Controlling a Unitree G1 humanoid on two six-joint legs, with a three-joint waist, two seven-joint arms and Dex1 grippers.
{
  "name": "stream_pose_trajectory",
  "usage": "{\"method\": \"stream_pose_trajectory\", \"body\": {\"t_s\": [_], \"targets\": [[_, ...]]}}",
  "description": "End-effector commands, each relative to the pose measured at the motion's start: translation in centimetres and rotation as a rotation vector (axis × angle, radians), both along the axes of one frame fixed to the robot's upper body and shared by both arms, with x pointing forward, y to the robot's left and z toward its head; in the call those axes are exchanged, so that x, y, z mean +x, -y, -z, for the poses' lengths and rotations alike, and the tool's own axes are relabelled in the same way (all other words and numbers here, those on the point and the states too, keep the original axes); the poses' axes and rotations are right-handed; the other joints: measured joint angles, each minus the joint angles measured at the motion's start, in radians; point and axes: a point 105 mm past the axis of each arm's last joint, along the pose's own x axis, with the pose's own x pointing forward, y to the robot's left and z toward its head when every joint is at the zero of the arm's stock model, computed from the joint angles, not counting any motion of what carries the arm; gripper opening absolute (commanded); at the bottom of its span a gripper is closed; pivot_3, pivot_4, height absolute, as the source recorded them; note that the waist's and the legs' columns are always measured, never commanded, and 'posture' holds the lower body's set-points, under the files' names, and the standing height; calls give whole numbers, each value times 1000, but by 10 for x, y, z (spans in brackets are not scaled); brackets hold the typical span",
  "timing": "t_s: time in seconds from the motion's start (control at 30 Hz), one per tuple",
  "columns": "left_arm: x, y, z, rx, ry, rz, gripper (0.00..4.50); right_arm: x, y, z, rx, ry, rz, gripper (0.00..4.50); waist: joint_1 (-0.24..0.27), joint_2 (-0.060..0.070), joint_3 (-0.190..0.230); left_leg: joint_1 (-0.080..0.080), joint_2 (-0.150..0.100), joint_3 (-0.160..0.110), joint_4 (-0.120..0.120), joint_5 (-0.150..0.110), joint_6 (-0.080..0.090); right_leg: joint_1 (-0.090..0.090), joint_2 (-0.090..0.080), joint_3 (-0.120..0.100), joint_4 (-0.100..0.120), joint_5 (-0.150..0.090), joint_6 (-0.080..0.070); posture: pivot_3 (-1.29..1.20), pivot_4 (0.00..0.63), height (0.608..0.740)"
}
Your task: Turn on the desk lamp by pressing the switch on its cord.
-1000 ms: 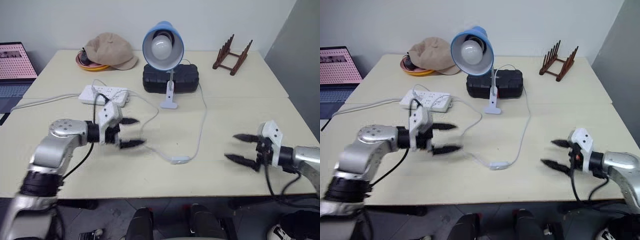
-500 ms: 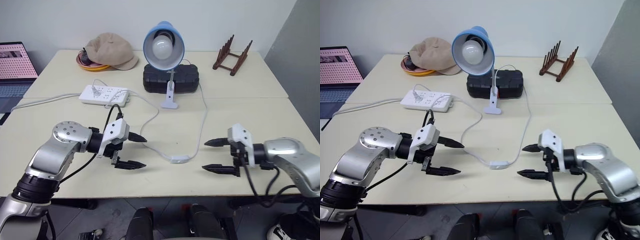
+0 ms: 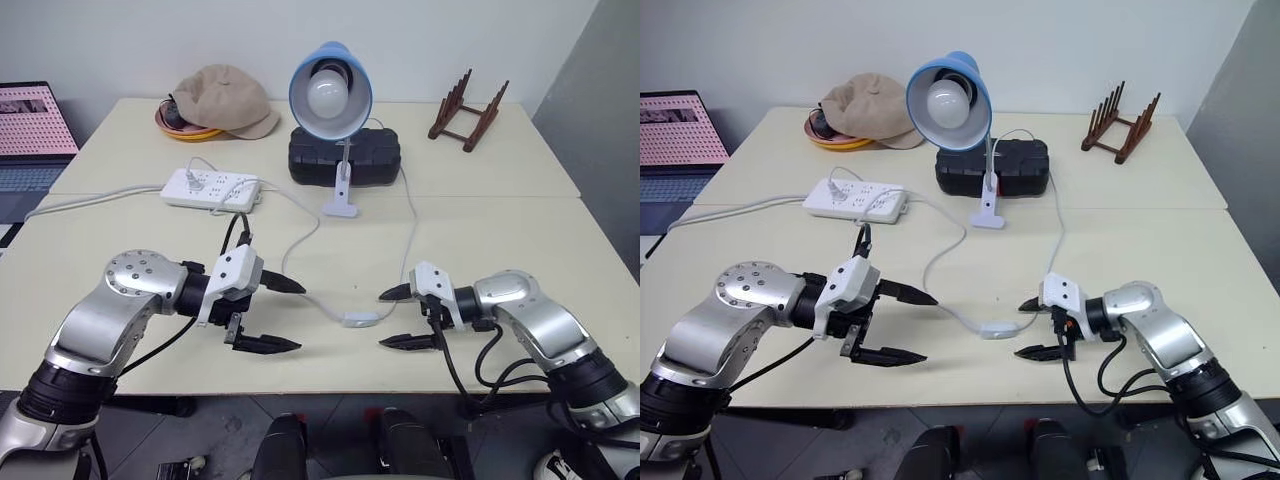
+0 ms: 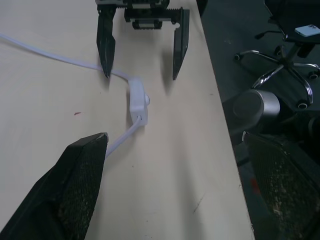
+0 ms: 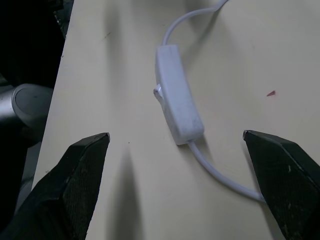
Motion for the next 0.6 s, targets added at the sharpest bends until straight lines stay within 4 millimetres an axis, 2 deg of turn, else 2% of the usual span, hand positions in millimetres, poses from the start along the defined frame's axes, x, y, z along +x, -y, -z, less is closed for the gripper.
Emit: {"method": "stream_pose_trajectory", "body": {"t_s": [0.03,0.07,0.1,0.2,0.43,0.53,0.6], "targets": [[-3,1,-11,-16,37,6,4500,2,-9,-11,28,33,-36,4003,0,0,0,0,0,0,0,0,0,0,0,0,0,0,0,0,150,740],[-3,1,-11,-18,36,6,4500,3,-10,-11,31,33,-35,3622,0,0,0,0,0,0,0,0,0,0,0,0,0,0,0,0,150,740],[-3,1,-11,-19,37,6,4500,4,-11,-11,33,35,-33,3523,0,0,0,0,0,0,0,0,0,0,0,0,0,0,0,0,150,740],[-2,2,-12,-20,37,7,4500,8,-12,-9,32,39,-28,2832,0,0,0,0,0,0,0,0,0,0,0,0,0,0,0,0,150,740],[-1,5,-13,-24,39,15,4500,13,-10,-1,15,47,-15,1033,0,0,0,0,0,0,0,0,0,0,0,0,0,0,1,0,150,740],[-1,6,-13,-25,39,16,4500,12,-10,1,14,41,-16,403,0,0,0,0,0,0,0,0,0,0,0,0,0,0,0,0,150,740],[-1,5,-12,-26,36,14,4500,12,-10,-1,25,36,-12,343,0,0,0,0,0,0,0,0,0,0,0,0,0,0,1,0,150,740]]}}
